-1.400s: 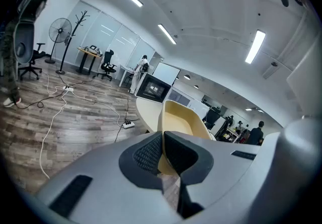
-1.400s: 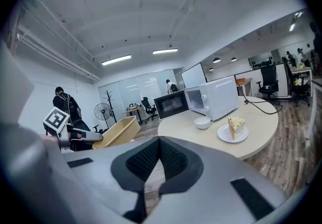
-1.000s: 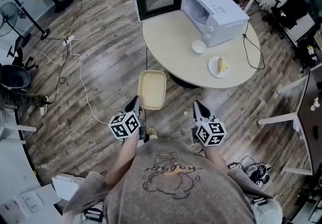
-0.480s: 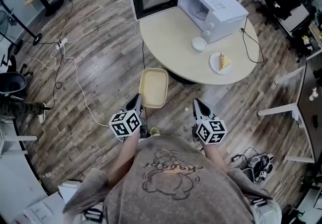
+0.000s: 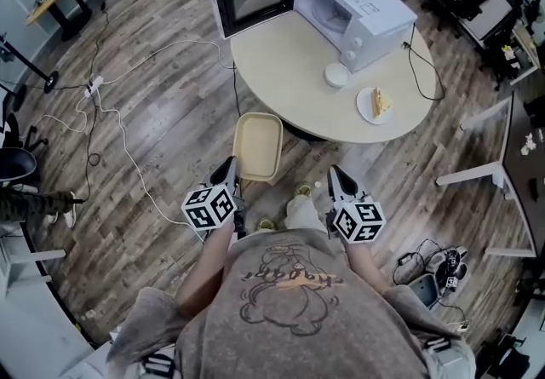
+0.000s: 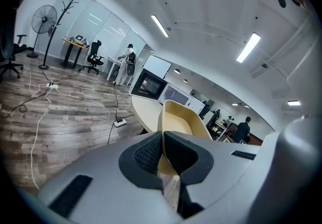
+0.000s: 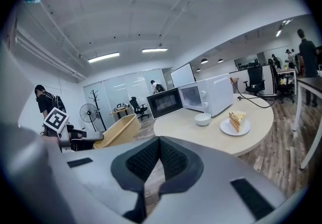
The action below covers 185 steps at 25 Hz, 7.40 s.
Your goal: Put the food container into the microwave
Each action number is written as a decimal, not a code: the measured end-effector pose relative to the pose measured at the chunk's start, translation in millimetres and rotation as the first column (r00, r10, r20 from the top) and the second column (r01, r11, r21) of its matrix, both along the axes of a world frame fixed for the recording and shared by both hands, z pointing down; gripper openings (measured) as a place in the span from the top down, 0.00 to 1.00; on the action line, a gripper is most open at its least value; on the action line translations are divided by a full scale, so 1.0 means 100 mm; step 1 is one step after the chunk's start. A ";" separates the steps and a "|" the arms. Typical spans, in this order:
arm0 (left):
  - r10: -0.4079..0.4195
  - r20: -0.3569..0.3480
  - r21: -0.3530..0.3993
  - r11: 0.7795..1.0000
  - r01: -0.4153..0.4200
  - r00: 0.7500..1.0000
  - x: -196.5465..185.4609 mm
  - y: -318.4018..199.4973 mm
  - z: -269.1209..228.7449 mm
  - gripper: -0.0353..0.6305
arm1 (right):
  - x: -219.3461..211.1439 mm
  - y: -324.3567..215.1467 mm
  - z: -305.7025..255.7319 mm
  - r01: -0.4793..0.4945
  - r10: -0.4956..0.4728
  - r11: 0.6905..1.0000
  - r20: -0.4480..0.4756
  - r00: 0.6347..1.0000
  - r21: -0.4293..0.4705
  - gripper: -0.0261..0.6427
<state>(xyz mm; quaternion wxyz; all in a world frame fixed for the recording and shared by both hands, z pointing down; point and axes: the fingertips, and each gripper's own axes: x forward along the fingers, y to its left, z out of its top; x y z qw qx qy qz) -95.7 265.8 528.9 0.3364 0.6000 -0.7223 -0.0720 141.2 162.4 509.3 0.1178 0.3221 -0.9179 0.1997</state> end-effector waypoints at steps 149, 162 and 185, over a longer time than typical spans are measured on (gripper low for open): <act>0.444 -0.035 -0.156 0.882 -0.444 0.895 -0.58 -6.62 0.68 0.88 | -0.65 -3.41 0.04 -0.365 0.364 0.931 -0.047 0.930 -0.017 0.96; 0.436 -0.078 -0.094 0.892 -0.442 0.896 -0.65 -6.48 0.53 0.88 | -0.70 -3.40 0.03 -0.354 0.353 0.935 -0.037 0.935 -0.013 0.96; 0.533 -0.044 -0.056 0.843 -0.534 0.845 -0.47 -6.00 0.47 0.73 | -0.79 -3.28 -0.02 -0.327 0.327 0.945 -0.030 0.945 -0.005 0.96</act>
